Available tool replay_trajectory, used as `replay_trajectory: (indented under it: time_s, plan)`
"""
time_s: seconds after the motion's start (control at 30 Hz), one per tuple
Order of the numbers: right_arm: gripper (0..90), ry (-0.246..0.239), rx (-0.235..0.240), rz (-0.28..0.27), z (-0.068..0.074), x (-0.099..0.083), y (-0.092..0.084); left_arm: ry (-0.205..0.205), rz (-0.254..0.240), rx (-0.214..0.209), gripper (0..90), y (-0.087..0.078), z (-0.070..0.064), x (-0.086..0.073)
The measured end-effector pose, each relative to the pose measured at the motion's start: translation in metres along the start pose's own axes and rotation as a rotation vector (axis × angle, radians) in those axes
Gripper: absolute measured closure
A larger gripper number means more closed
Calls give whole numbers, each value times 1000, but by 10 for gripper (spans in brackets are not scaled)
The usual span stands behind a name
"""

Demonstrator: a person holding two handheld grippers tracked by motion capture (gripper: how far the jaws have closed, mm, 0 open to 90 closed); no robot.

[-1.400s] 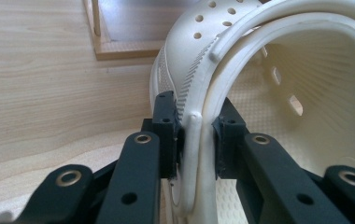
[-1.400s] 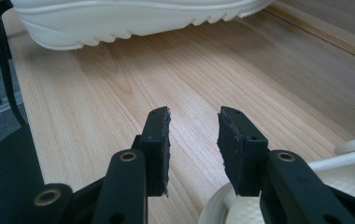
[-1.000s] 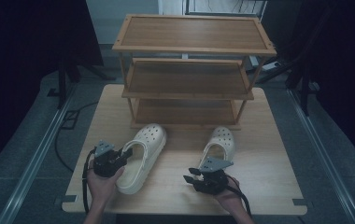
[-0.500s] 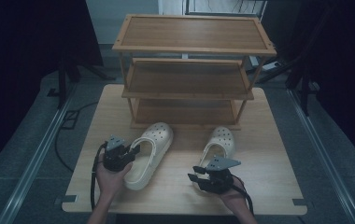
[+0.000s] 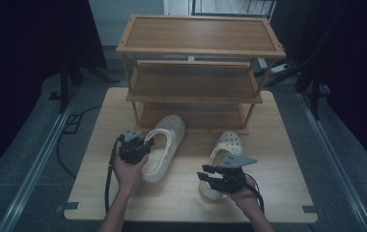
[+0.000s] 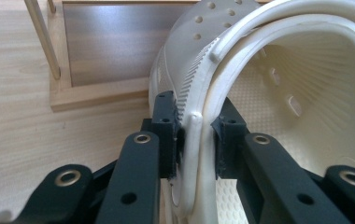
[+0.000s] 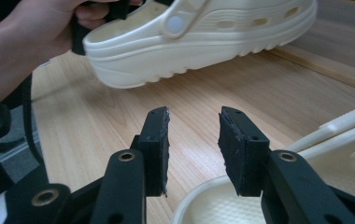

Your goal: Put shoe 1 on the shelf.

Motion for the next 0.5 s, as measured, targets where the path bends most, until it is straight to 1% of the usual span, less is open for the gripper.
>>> replay_trajectory:
  time_s: [0.07,0.13,0.23,0.3,0.43,0.5]
  plan:
    - [626,-1,1,1,1,-1,-1,9,-7,9,750,2,-4,5]
    - [626,6,7,-4,1,-2,-2,5,-9,5,751,5,-6,9]
    - [626,15,5,-6,0,-3,-4,4,-15,6,751,9,-10,14]
    - [626,18,1,-3,-1,-4,-4,-1,-23,0,751,14,-12,17]
    - [626,24,-3,3,-2,-7,-4,-23,-40,-27,751,23,-15,21]
    - [625,31,-3,5,-1,-8,-4,-22,-42,-20,751,28,-16,22]
Point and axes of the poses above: each handheld gripper's, and its own axes: y roughly forward along the jaws, x roughly out of its top, z roughly to its left, the point moved 9 cm from there along y, roughly forward along the jaws, and after that the axes turned 5 degrees about -y, right-handed, at the moved point
